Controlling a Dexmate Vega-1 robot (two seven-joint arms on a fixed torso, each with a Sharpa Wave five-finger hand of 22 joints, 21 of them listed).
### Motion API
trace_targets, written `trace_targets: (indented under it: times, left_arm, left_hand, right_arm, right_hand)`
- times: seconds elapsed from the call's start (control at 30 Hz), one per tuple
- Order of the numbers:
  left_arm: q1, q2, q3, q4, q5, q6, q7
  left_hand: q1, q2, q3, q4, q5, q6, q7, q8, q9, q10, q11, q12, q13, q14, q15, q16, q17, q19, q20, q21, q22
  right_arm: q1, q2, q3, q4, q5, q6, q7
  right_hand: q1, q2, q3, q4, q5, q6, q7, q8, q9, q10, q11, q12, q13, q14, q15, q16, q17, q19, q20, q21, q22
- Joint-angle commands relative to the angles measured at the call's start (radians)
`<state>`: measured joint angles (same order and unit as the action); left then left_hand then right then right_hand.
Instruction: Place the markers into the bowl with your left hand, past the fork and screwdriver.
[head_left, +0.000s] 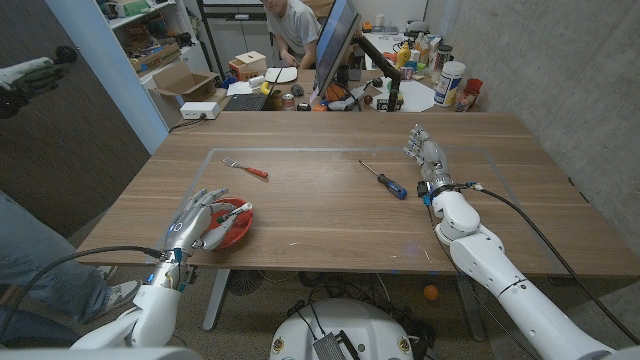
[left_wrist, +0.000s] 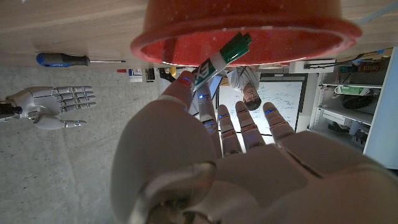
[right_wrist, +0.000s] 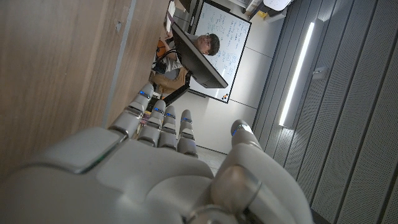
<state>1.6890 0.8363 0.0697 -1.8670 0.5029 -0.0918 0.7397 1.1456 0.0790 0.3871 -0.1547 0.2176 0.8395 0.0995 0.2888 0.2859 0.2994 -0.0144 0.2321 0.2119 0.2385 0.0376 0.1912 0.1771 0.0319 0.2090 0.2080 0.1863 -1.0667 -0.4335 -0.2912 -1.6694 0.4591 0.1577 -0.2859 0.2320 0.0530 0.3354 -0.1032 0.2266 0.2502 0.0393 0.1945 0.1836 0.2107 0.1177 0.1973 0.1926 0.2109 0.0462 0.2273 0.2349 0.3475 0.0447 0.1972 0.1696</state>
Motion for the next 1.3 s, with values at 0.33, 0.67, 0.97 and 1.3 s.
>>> trace_targets:
  times: [0.33,0.67,0.97,1.3]
  left_arm:
    - [-0.008,0.02,0.007,0.015,-0.138,-0.061,-0.067]
    - [-0.006,0.032,-0.004,0.018,-0.157,-0.075,-0.097]
    - [-0.007,0.029,-0.013,0.013,-0.159,-0.075,-0.1]
    - [-0.027,0.025,-0.026,-0.011,-0.166,-0.062,-0.126]
  left_hand:
    - [-0.054,-0.015,-0.034,0.017,-0.013,-0.057,-0.058,-0.054,-0.007,-0.023,0.022,-0.01,0.004,-0.046,0.024,-0.006,0.007,-0.004,0.007,-0.001,0.001]
    - [-0.156,-0.036,-0.072,0.044,-0.033,-0.184,-0.063,-0.105,-0.029,-0.08,0.054,-0.022,0.006,-0.1,0.058,-0.007,0.012,-0.041,0.009,-0.011,0.002]
    - [-0.177,-0.039,-0.078,0.05,-0.037,-0.195,-0.064,-0.105,-0.033,-0.089,0.058,-0.023,0.007,-0.104,0.061,-0.004,0.013,-0.049,0.009,-0.012,0.002]
    - [-0.195,-0.038,-0.08,0.054,-0.038,-0.187,-0.069,-0.097,-0.037,-0.078,0.054,-0.015,0.007,-0.09,0.056,0.003,0.014,-0.052,0.008,-0.01,0.003]
  right_arm:
    - [0.015,0.0,-0.006,0.001,-0.002,-0.013,0.004]
    - [0.019,0.006,-0.008,0.015,-0.001,-0.009,0.007]
    - [0.03,0.011,-0.012,0.026,-0.002,-0.009,0.012]
    - [0.029,0.016,-0.013,0.03,-0.002,-0.005,0.011]
  right_hand:
    - [-0.012,0.0,0.003,-0.006,0.0,0.006,0.001,0.002,0.004,0.008,-0.002,0.002,0.004,0.008,0.001,0.004,0.003,0.01,-0.001,0.001,0.005]
    - [-0.012,0.001,0.003,-0.006,0.0,0.008,0.001,0.003,0.004,0.009,-0.003,0.003,0.004,0.009,0.0,0.004,0.003,0.011,-0.001,0.002,0.005]
    - [-0.011,0.001,0.004,-0.008,0.0,0.009,0.001,0.003,0.004,0.01,-0.002,0.003,0.004,0.009,-0.001,0.004,0.003,0.011,0.0,0.001,0.005]
    - [-0.012,0.002,0.003,-0.007,-0.001,0.009,0.001,0.003,0.004,0.01,-0.002,0.003,0.004,0.01,0.001,0.004,0.004,0.011,0.001,0.001,0.005]
